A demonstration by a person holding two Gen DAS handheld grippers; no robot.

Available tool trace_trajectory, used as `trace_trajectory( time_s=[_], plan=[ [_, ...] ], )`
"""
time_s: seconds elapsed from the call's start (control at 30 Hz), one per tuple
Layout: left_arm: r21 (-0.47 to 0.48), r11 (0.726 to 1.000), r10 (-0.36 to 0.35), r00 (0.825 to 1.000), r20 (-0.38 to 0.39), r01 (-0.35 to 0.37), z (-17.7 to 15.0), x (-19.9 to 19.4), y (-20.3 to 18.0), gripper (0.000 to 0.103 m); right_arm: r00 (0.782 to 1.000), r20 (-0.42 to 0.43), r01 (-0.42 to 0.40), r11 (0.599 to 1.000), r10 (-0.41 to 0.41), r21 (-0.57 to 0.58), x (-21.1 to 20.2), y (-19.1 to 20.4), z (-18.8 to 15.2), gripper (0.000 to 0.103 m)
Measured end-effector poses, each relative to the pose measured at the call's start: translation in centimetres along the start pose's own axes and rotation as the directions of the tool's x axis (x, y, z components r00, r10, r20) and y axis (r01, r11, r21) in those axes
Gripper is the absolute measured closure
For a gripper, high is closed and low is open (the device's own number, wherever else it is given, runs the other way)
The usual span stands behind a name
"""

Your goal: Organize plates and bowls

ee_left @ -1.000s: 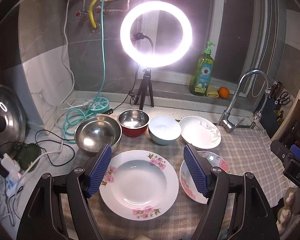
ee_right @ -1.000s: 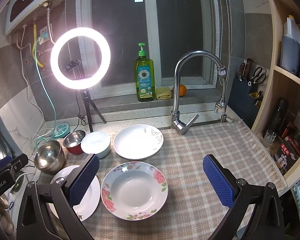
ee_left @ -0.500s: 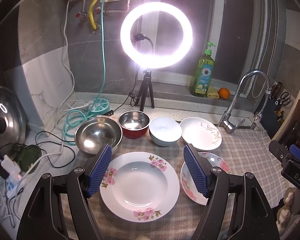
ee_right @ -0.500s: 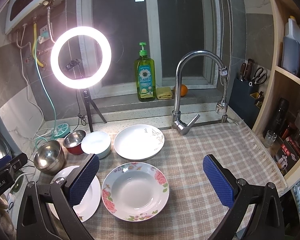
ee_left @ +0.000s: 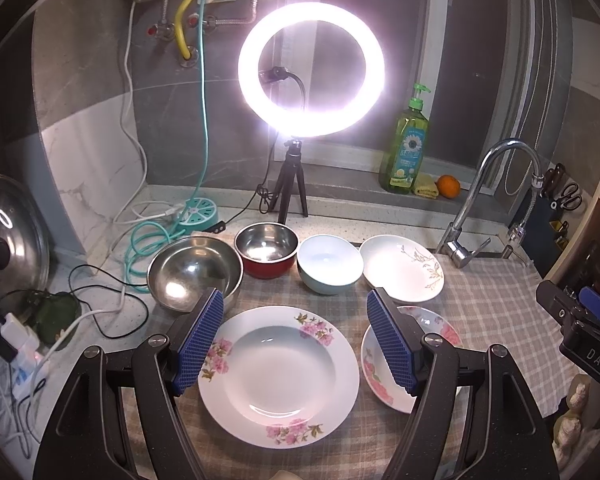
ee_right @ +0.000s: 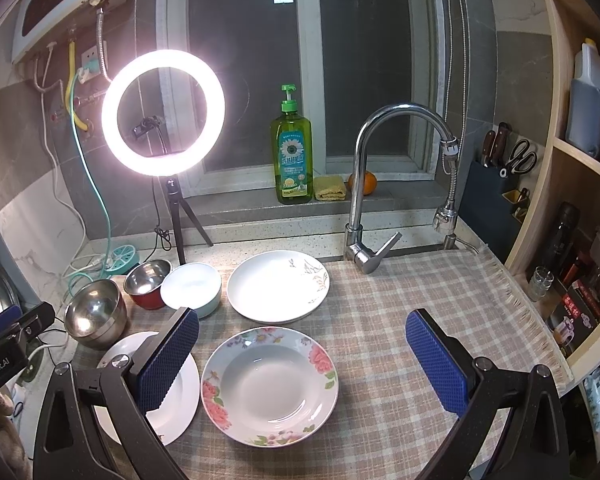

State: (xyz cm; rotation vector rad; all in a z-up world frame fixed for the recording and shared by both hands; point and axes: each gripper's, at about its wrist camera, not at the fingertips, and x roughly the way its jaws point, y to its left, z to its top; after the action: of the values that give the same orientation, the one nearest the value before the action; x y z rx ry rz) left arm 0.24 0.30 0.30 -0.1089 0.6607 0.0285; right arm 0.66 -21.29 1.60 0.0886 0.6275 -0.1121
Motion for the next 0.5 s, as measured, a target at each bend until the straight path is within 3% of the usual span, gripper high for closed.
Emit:
trace_trajectory(
  time_s=[0.5],
  plan=[
    [0.005, 1.0, -0.005, 1.0, -0.002, 0.005, 0.08, 0.36, -0.48, 0.029, 1.0, -0.001, 0.004, 1.0, -0.004, 0.0, 0.2, -0.35, 0.13, 0.001]
  ],
)
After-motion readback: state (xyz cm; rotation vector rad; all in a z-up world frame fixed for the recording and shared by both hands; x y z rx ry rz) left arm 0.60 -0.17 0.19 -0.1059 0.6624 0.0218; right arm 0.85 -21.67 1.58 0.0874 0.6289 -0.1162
